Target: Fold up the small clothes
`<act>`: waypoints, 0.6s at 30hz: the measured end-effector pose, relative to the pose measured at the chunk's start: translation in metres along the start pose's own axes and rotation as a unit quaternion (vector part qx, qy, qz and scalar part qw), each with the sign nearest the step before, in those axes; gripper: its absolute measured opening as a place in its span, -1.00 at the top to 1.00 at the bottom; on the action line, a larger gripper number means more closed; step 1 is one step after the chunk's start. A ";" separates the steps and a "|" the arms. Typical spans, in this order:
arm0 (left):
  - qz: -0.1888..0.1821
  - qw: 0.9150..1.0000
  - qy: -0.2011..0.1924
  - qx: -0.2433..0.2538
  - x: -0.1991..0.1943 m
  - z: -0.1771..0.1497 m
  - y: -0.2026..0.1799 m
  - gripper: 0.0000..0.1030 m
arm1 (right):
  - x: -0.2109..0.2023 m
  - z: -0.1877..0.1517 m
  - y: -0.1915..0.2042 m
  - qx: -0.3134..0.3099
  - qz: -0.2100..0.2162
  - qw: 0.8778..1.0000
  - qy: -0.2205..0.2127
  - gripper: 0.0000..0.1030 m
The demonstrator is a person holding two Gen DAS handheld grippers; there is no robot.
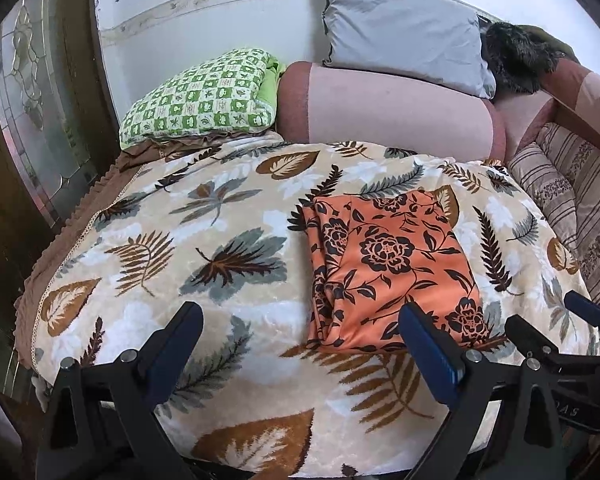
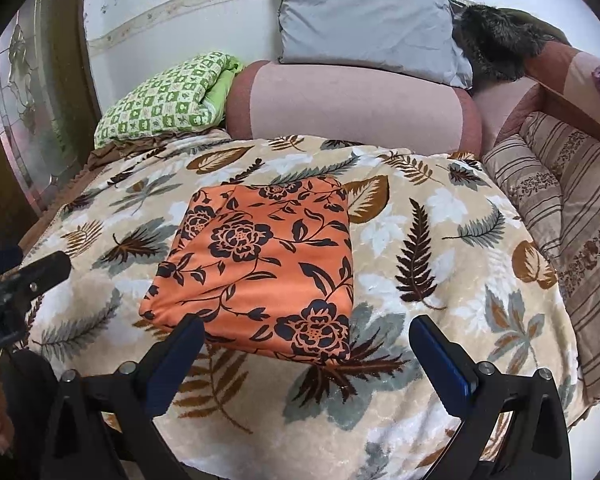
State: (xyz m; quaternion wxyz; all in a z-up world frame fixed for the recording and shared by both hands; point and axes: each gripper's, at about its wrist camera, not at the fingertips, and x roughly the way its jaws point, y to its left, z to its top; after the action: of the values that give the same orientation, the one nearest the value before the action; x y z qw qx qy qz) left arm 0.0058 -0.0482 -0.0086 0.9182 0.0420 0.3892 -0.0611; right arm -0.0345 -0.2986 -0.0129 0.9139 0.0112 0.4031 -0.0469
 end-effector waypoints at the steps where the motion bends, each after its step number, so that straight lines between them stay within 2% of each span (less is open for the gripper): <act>1: 0.001 1.000 0.000 0.001 0.000 0.000 0.000 -0.90 | 0.001 0.000 0.000 0.000 -0.001 1.000 0.001 -1.00; 12: 0.003 1.000 -0.003 0.001 -0.001 0.000 0.002 -0.90 | 0.004 -0.002 0.003 0.002 -0.001 1.000 0.007 -1.00; 18: -0.008 1.000 0.000 0.009 0.004 0.002 0.000 -0.90 | 0.005 -0.001 0.003 0.001 -0.002 1.000 0.007 -1.00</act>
State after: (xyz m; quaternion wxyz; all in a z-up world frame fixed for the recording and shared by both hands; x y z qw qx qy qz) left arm 0.0104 -0.0492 -0.0099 0.9174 0.0470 0.3885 -0.0720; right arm -0.0319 -0.2964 -0.0175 0.9111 0.0115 0.4092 -0.0492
